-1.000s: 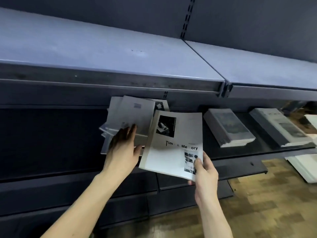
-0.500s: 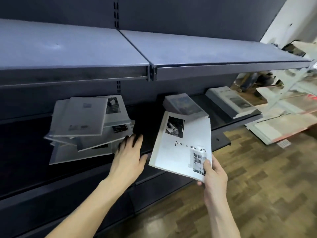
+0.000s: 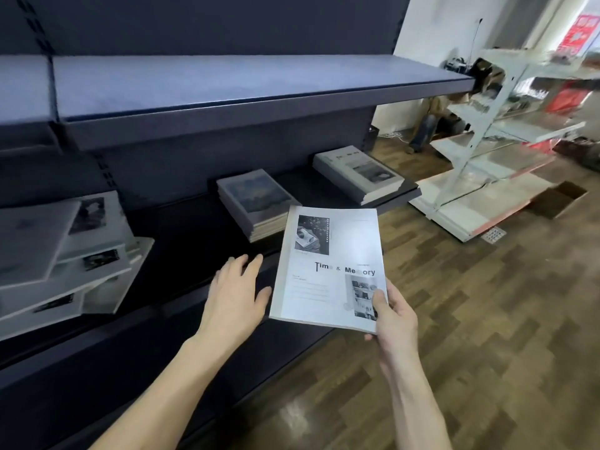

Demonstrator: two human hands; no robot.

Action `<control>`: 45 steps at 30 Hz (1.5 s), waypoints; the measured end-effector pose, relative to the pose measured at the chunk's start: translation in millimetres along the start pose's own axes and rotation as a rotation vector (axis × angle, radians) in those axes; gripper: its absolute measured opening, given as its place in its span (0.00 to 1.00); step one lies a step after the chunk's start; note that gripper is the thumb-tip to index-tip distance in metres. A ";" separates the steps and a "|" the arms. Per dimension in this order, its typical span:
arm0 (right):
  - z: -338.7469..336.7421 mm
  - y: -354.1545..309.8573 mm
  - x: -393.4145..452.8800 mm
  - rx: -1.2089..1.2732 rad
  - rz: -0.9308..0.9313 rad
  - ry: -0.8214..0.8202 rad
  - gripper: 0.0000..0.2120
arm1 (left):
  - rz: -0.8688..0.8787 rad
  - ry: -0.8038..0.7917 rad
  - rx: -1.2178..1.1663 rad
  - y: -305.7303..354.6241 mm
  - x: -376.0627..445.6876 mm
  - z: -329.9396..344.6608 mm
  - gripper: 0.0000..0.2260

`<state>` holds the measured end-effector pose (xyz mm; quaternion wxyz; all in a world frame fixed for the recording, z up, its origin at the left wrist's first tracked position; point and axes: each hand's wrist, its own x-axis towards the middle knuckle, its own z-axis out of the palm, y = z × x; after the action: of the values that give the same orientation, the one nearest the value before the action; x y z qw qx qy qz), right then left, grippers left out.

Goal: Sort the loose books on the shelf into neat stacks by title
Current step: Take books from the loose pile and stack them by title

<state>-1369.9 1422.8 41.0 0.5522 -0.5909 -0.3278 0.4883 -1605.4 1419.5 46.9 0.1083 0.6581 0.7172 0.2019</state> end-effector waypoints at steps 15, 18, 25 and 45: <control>-80.6 -11.4 81.1 0.087 0.035 0.067 0.14 | 0.044 -0.077 0.014 96.5 61.1 58.7 0.28; -88.0 -16.9 106.5 0.077 0.031 0.090 0.14 | 0.050 -0.078 0.002 109.3 88.8 70.3 0.28; -94.3 -35.4 189.0 0.024 0.032 0.098 0.14 | 0.031 -0.096 -0.091 135.8 168.2 103.9 0.27; -52.8 -61.4 365.8 -0.108 0.120 -0.095 0.12 | -0.184 -0.177 -0.114 154.1 294.9 143.8 0.28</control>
<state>-1198.2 1755.0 17.5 0.4729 -0.6146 -0.3436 0.5296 -1438.6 1740.1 17.4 0.2262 0.5975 0.7496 0.1728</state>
